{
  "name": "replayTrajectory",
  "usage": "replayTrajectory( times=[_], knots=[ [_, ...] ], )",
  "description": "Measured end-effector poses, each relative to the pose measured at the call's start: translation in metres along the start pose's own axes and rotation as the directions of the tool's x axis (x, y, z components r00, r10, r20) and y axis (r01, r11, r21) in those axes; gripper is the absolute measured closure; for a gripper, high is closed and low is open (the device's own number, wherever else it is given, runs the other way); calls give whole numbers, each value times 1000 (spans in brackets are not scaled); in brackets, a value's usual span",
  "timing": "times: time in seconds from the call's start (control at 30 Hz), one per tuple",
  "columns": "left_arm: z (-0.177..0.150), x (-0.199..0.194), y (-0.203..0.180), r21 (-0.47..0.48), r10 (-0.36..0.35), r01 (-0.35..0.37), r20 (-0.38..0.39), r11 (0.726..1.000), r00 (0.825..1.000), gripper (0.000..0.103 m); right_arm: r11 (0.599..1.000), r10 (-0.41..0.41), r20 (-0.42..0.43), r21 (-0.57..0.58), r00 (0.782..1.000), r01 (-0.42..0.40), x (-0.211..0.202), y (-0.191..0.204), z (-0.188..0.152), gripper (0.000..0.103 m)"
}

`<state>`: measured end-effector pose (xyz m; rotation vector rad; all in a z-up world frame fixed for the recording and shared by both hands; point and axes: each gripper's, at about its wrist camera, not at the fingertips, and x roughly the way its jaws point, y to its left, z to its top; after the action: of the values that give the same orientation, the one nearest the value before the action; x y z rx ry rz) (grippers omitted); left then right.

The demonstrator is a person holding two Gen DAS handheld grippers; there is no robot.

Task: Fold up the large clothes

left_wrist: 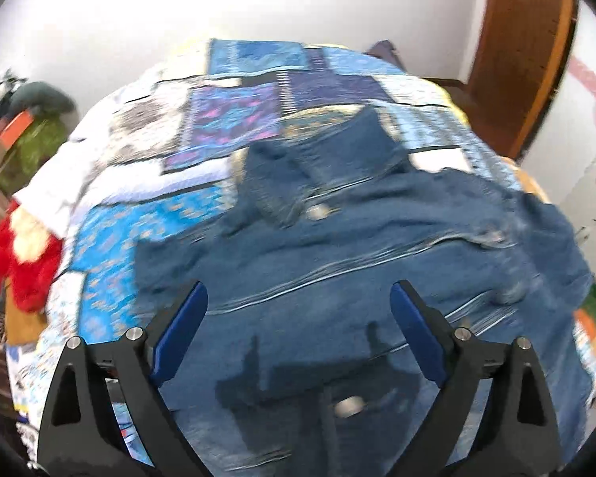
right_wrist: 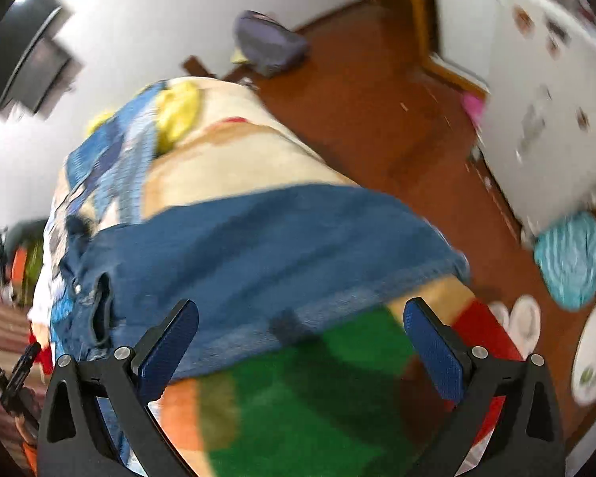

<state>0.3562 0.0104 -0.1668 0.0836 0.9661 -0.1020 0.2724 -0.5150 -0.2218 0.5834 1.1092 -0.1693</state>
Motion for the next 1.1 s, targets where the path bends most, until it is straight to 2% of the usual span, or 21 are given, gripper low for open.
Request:
replayTrajectory(
  times=[0.07, 0.2, 0.4, 0.47, 0.5, 0.57, 0.67, 0.77, 0.87, 1.0, 1.1],
  knots=[
    [8, 12, -19, 16, -26, 27, -20, 1000, 999, 9, 997, 26, -27, 73, 999, -24, 11, -23, -4, 0],
    [18, 46, -55, 49, -59, 63, -75, 997, 995, 9, 972, 140, -62, 198, 988, -125, 32, -49, -9, 3],
    [24, 91, -90, 40, -109, 118, -181, 992, 977, 9, 958, 144, -24, 253, 989, -134, 52, -56, 0, 20],
    [23, 100, -98, 46, -122, 134, -208, 990, 971, 9, 958, 119, -24, 264, 993, -109, 60, -58, 5, 36],
    [21, 102, -102, 50, -128, 141, -213, 989, 969, 9, 958, 105, -21, 271, 994, -96, 64, -58, 7, 41],
    [18, 103, -108, 65, -125, 142, -212, 988, 969, 9, 959, 87, 1, 270, 996, -84, 69, -56, 13, 61],
    [16, 95, -112, 95, -109, 130, -197, 987, 974, 9, 962, 72, 30, 261, 997, -78, 70, -52, 22, 80],
    [18, 81, -108, 98, -112, 131, -173, 987, 978, 9, 969, 81, 81, 225, 993, -98, 56, -39, 30, 87],
    [21, 57, -98, 94, -110, 122, -119, 988, 987, 9, 983, 92, 156, 143, 983, -115, 28, -12, 40, 89],
    [23, 23, -74, 58, -108, 111, -50, 992, 993, 9, 979, 188, 249, 31, 950, -202, -20, 40, 54, 90],
    [24, 3, -50, 30, -87, 87, 0, 996, 996, 9, 961, 275, 308, -111, 911, -252, -60, 104, 62, 90]
  ],
)
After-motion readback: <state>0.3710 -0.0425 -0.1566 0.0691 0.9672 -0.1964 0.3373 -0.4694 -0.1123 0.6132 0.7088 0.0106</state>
